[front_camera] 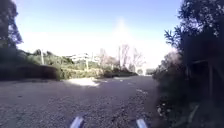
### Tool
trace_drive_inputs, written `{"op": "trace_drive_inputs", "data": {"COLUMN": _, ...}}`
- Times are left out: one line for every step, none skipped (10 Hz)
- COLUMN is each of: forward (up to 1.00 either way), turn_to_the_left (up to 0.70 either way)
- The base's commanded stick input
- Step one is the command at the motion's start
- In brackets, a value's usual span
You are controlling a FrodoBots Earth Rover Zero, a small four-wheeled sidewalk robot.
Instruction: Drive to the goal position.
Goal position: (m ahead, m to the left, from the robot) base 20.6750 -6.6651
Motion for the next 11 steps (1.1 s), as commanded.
{"op": "trace_drive_inputs", "data": {"forward": 0.50, "turn_to_the_left": 0.00}}
{"op": "trace_drive_inputs", "data": {"forward": 0.50, "turn_to_the_left": 0.00}}
{"op": "trace_drive_inputs", "data": {"forward": 0.50, "turn_to_the_left": 0.00}}
{"op": "trace_drive_inputs", "data": {"forward": 0.50, "turn_to_the_left": 0.00}}
{"op": "trace_drive_inputs", "data": {"forward": 0.50, "turn_to_the_left": 0.00}}
{"op": "trace_drive_inputs", "data": {"forward": 0.50, "turn_to_the_left": 0.00}}
{"op": "trace_drive_inputs", "data": {"forward": 0.50, "turn_to_the_left": 0.00}}
{"op": "trace_drive_inputs", "data": {"forward": 0.50, "turn_to_the_left": 0.00}}
{"op": "trace_drive_inputs", "data": {"forward": 0.50, "turn_to_the_left": 0.00}}
{"op": "trace_drive_inputs", "data": {"forward": 0.50, "turn_to_the_left": 0.00}}
{"op": "trace_drive_inputs", "data": {"forward": 0.50, "turn_to_the_left": 0.00}}
